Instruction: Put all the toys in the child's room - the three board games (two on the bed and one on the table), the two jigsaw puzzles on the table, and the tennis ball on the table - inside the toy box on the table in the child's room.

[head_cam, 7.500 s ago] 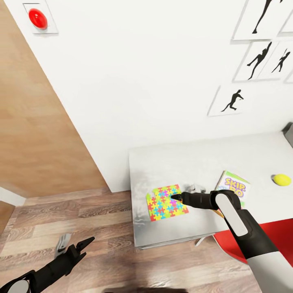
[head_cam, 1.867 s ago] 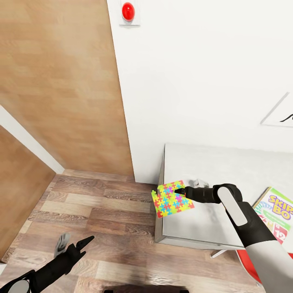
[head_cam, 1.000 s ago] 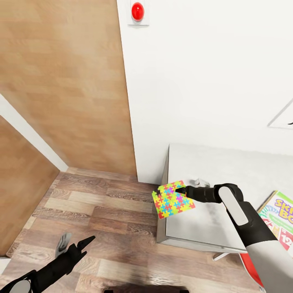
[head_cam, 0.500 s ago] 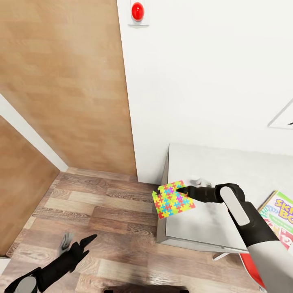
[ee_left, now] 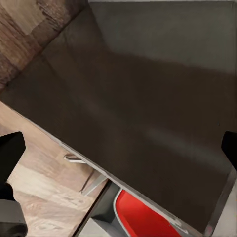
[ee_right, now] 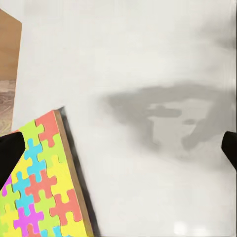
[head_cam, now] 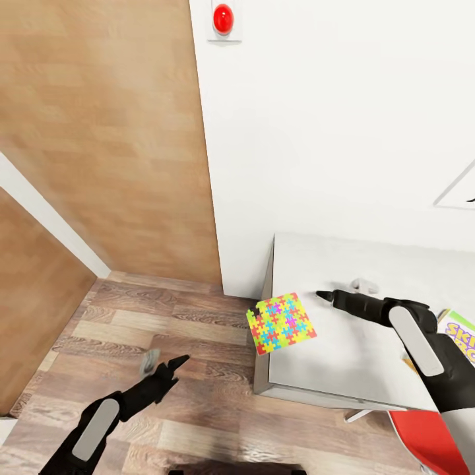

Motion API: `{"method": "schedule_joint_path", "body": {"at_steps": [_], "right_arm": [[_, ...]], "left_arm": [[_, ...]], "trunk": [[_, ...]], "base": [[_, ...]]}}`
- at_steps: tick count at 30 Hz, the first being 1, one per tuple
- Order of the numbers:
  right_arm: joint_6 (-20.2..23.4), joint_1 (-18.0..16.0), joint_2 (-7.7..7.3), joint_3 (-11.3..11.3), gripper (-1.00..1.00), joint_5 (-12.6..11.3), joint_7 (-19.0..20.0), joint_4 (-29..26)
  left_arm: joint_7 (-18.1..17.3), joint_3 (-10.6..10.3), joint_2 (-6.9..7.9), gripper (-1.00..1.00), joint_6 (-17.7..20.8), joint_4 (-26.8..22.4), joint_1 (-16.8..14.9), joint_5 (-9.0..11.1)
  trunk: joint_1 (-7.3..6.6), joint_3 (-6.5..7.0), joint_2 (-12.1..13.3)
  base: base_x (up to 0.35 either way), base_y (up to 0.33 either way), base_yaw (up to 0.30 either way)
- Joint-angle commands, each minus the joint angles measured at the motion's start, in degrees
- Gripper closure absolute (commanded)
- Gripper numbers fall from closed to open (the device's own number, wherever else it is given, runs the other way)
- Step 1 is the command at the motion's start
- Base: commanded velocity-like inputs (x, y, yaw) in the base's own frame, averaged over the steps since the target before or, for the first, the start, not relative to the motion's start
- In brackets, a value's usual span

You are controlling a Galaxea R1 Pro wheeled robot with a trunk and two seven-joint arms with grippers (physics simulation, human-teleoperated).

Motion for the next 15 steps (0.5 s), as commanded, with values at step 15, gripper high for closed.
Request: {"method": "schedule_joint_path", "body": {"at_steps": [15], "right_arm": [[-1.9,4.4,-1.46,-4.0,-1.0,-0.3,2.3,-4.9]], "left_arm": [[-4.8,-4.7,-0.02,-1.0,-4.3,4.8,-4.8,-2.9]], "trunk": [[0.03,-0.08,-0.1]], "base": [[0.0,0.0,0.0]]}}
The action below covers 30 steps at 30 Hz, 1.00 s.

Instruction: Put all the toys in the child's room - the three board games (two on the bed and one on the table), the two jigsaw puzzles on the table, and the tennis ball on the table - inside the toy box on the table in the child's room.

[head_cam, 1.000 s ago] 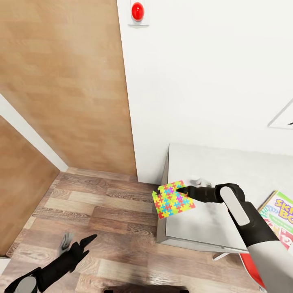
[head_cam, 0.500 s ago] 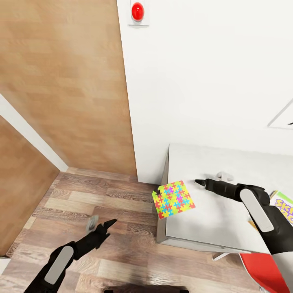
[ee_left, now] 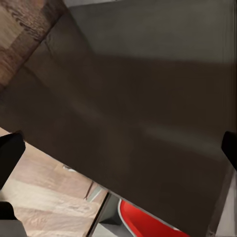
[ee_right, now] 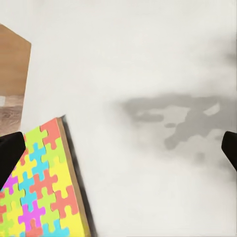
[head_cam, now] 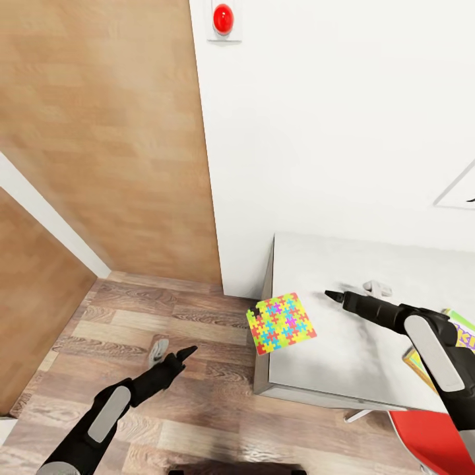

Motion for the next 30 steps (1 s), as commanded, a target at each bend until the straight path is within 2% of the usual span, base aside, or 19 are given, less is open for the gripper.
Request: {"method": "schedule_joint_path", "body": {"at_steps": [1,7,15,20,27,30], "right_arm": [[0.2,0.0,-0.04,0.0,-1.0,0.0,0.0,-0.4],[0.2,0.0,-0.04,0.0,-1.0,0.0,0.0,-2.3],[0.2,0.0,-0.04,0.0,-1.0,0.0,0.0,-3.8],[0.2,0.0,-0.04,0.0,-1.0,0.0,0.0,-3.8],[0.2,0.0,-0.04,0.0,-1.0,0.0,0.0,-3.8],[1.2,-1.0,0.94,1.0,-1.0,-0.3,-1.0,-2.9]], "left_arm": [[-0.3,-0.4,0.05,-1.0,-0.1,0.3,-0.4,0.4],[-2.2,-2.3,0.05,-1.0,-2.0,2.2,-2.3,0.4],[-4.8,-2.3,0.05,-1.0,-4.5,4.8,-4.8,0.4],[-6.4,-2.3,0.05,-1.0,-6.0,6.4,-4.8,0.4],[-8.6,-2.3,0.05,-1.0,-6.0,8.7,-4.8,0.4],[-8.9,-1.3,0.51,-1.0,-5.0,9.0,-3.8,1.3]], "trunk": [[0.03,-0.08,-0.1],[0.03,-0.08,-0.1],[0.03,-0.08,-0.1],[0.03,-0.08,-0.1],[0.03,-0.08,-0.1],[0.03,-0.08,-0.1]], "base": [[0.0,0.0,0.0],[0.0,0.0,0.0],[0.0,0.0,0.0],[0.0,0.0,0.0],[0.0,0.0,0.0],[0.0,0.0,0.0]]}}
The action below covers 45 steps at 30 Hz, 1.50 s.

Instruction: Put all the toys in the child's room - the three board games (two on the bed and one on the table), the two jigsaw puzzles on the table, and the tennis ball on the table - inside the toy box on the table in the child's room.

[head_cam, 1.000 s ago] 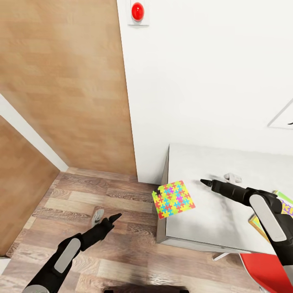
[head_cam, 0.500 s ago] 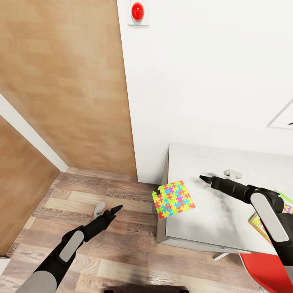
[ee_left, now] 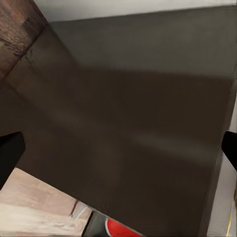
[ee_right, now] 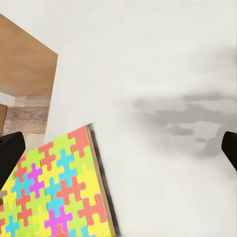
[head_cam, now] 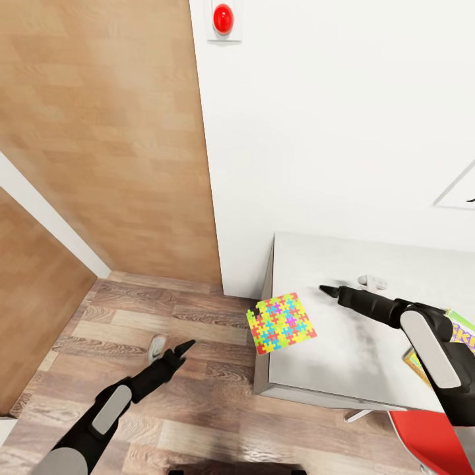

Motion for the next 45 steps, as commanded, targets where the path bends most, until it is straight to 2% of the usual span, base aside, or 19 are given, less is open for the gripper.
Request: {"method": "schedule_joint_path", "body": {"at_steps": [1,6,11,14,23,24,45], "right_arm": [[0.5,-0.4,0.29,0.4,-1.0,-0.1,-0.5,0.3],[2.1,-2.0,1.62,2.0,-1.0,-0.4,-2.1,1.9],[3.0,-3.6,2.02,3.6,-1.0,-0.5,-3.3,3.5],[3.2,-4.5,2.19,4.6,-1.0,-0.5,-3.6,4.5],[3.5,-5.8,2.36,4.9,-1.0,-0.6,-3.8,7.3],[3.5,-5.8,2.38,4.9,-1.0,-0.6,-3.9,10.0],[3.6,-5.9,2.44,5.1,-1.0,-0.6,-3.9,10.2]], "left_arm": [[0.4,0.1,0.06,-1.0,0.7,-0.3,0.3,0.9],[2.0,1.7,0.28,-1.0,2.3,-1.9,1.9,2.5],[3.6,3.3,0.36,-1.0,3.9,-3.5,3.5,4.1],[4.5,4.3,0.39,-1.0,4.8,-4.5,4.5,4.4],[7.4,7.2,0.42,-1.0,7.7,-7.3,7.4,4.6],[16.0,8.0,0.42,-1.0,11.0,-16.4,10.1,4.7],[16.5,8.2,0.39,-1.0,11.2,-16.9,10.3,4.8]], "trunk": [[0.03,-0.08,-0.1],[0.03,-0.08,-0.1],[0.03,-0.08,-0.1],[0.03,-0.08,-0.1],[0.03,-0.08,-0.1],[0.03,-0.08,-0.1],[0.03,-0.08,-0.1]], "base": [[0.0,0.0,0.0],[0.0,0.0,0.0],[0.0,0.0,0.0],[0.0,0.0,0.0],[0.0,0.0,0.0],[0.0,0.0,0.0],[0.0,0.0,0.0]]}}
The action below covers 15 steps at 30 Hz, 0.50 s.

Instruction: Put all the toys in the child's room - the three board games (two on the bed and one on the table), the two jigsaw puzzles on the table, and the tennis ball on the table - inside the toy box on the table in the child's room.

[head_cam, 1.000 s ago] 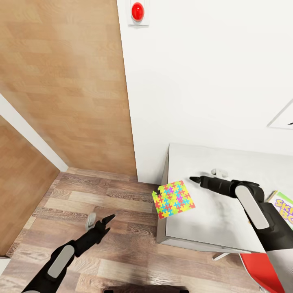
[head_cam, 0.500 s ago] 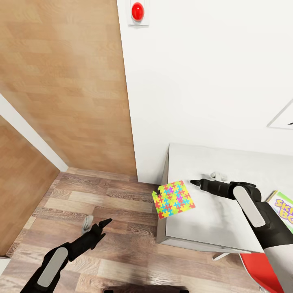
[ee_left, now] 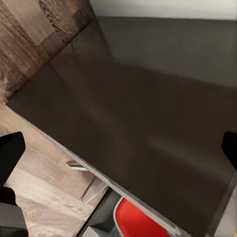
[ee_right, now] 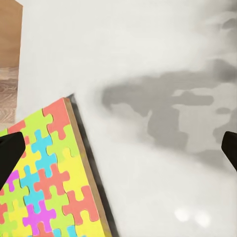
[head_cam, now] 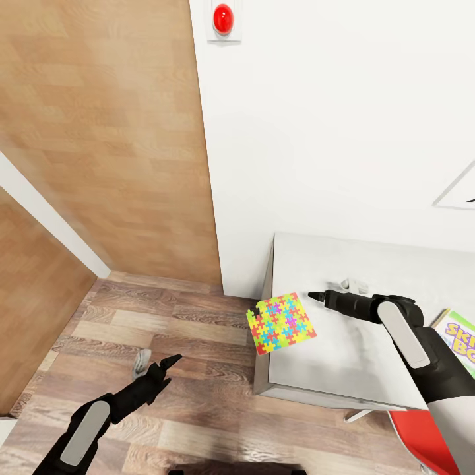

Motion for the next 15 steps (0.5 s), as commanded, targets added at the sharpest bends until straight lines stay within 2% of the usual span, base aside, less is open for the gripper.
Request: {"method": "schedule_joint_path", "body": {"at_steps": [1,15], "right_arm": [[0.1,0.0,-0.05,0.1,-1.0,-0.5,-0.5,-0.1],[0.1,0.0,-0.09,0.1,-1.0,-0.5,-0.5,-0.7]], "left_arm": [[0.0,0.1,-0.03,-1.0,0.4,0.0,0.0,0.2],[0.0,0.1,-0.06,-1.0,0.4,0.0,0.0,0.1]], "trunk": [[0.03,-0.08,-0.1],[0.03,-0.08,-0.1]], "base": [[0.0,0.0,0.0],[0.0,0.0,0.0]]}}
